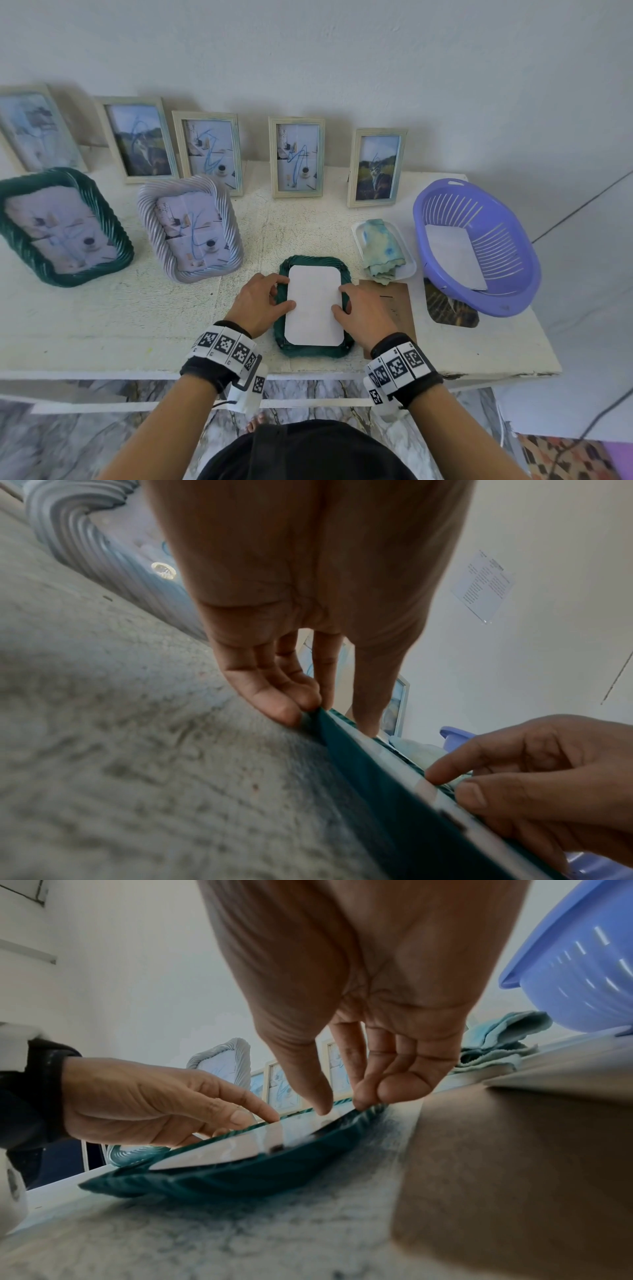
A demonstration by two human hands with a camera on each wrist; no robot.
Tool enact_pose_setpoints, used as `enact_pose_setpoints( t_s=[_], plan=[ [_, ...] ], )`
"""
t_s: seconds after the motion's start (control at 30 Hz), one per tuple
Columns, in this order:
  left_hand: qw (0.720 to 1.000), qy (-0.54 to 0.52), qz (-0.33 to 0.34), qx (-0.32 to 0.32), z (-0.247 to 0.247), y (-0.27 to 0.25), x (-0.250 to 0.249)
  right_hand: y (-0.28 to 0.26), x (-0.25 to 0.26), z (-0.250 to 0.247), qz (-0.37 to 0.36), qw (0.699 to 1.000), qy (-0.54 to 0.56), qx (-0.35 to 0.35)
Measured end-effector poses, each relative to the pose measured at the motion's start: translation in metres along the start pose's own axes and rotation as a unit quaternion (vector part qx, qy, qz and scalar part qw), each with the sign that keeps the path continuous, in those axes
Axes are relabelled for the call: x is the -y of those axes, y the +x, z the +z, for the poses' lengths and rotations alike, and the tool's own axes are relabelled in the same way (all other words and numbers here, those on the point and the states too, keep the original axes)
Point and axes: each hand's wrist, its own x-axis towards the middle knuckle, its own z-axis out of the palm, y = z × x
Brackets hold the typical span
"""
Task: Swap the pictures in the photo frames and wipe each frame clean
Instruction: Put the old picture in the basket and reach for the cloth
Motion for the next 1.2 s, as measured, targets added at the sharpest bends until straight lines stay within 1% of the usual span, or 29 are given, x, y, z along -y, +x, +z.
enact_pose_setpoints(
  t_s=[0.17, 0.23, 0.3, 0.37, 0.43, 0.5, 0.6, 0.7, 0.77, 0.87, 1.0, 1.1, 1.2],
  plan=[
    [1.0, -0.013, 0.006, -0.003, -0.002, -0.002, 0.002, -0.002, 0.0, -0.002, -0.001, 1.0, 0.026, -0.004],
    [1.0, -0.027, 0.006, -0.01, -0.003, -0.004, 0.004, -0.003, 0.0, -0.006, -0.002, 0.999, 0.036, -0.017],
    [0.999, -0.04, 0.004, -0.014, -0.004, -0.006, 0.006, -0.004, -0.002, -0.013, -0.004, 0.999, 0.022, -0.04],
    [0.998, -0.055, 0.002, -0.016, -0.004, -0.008, 0.009, -0.006, -0.006, -0.021, 0.002, 0.998, -0.014, -0.058],
    [0.997, -0.072, -0.003, -0.016, -0.003, -0.011, 0.011, -0.01, -0.013, -0.029, 0.027, 0.996, -0.048, -0.064],
    [0.996, -0.085, -0.007, -0.013, -0.002, -0.013, 0.013, -0.015, -0.022, -0.034, 0.076, 0.992, -0.083, -0.059],
    [0.995, -0.1, -0.009, -0.013, 0.0, -0.015, 0.014, -0.023, -0.03, -0.036, 0.156, 0.976, -0.148, -0.032],
    [0.994, -0.109, -0.01, -0.016, 0.001, -0.016, 0.014, -0.03, -0.033, -0.031, 0.203, 0.962, -0.184, -0.007],
    [0.993, -0.12, -0.012, -0.014, 0.001, -0.016, 0.015, -0.032, -0.034, -0.025, 0.214, 0.964, -0.159, -0.014],
    [0.99, -0.136, -0.013, -0.017, 0.002, -0.017, 0.017, -0.034, -0.039, -0.023, 0.229, 0.97, -0.081, -0.024],
    [0.987, -0.158, -0.008, -0.022, 0.004, -0.019, 0.019, -0.042, -0.048, -0.026, 0.247, 0.969, -0.014, -0.012],
    [0.987, -0.159, -0.006, -0.021, 0.004, -0.02, 0.02, -0.048, -0.049, -0.03, 0.242, 0.97, 0.011, -0.023],
    [0.986, -0.164, -0.007, -0.021, 0.003, -0.02, 0.021, -0.05, -0.036, -0.034, 0.217, 0.975, 0.025, -0.044]
  ],
)
